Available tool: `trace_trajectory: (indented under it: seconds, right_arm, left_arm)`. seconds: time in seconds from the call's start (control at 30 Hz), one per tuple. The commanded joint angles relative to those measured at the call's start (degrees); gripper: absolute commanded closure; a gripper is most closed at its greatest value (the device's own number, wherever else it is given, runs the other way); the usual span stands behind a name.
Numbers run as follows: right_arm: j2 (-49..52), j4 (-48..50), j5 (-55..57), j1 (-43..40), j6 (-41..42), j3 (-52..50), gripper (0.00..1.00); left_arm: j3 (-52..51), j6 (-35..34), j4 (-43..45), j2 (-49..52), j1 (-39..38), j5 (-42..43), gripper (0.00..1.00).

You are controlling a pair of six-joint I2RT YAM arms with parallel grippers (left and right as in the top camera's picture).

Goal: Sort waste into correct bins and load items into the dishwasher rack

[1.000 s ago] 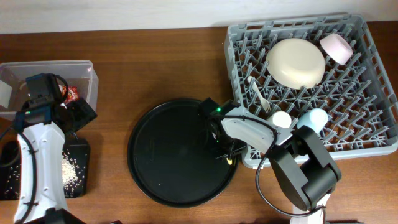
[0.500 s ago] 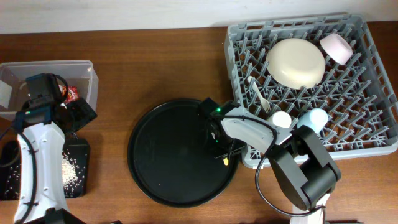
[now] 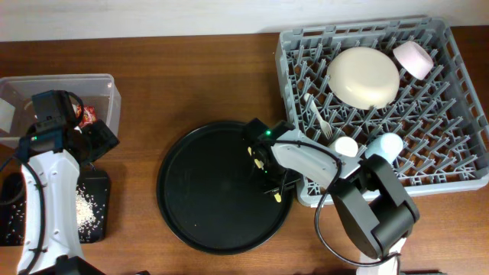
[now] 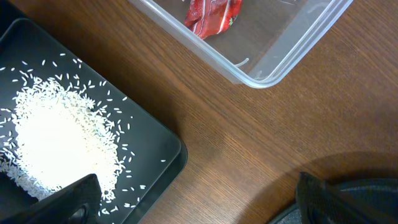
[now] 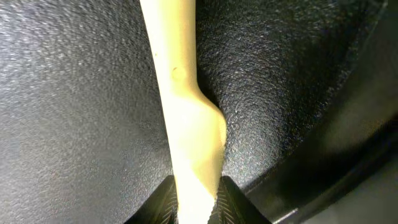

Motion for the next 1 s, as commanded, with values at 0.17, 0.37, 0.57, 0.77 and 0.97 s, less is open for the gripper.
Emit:
trace_trajectory:
  seconds: [0.17,0.37,0.57,0.77,0.97]
  right_arm:
    - [-7.1,-0.42,-0.33,-0.17,0.28,2.86,0.76]
    - [-11.5,-7.69,1.27,-4.22,-1.25,15.98,0.76]
    - [-11.47,-12.61,4.9,-16.04,-5.66,23.3,0.76]
    - [-11.47,-13.9,-0.57,-21.4,-10.25,23.3,0.79]
    - [-10.95,-14.29,-4.85,-12.22,-6.86,23.23,0.77]
  left_arm:
    - [0.46,-0.74,0.13,0.04,0.09,0.15,0.01]
    - [0.46,-0.74,0.13,0.04,0.09,0.15,0.01]
    - [0.46,-0.74,0.13,0.04,0.09,0.15,0.01]
    - [0.46,-0.74,0.13,0.04,0.09,0.15,0.01]
    - [0.46,-0.74,0.13,0.04,0.09,0.15,0.01]
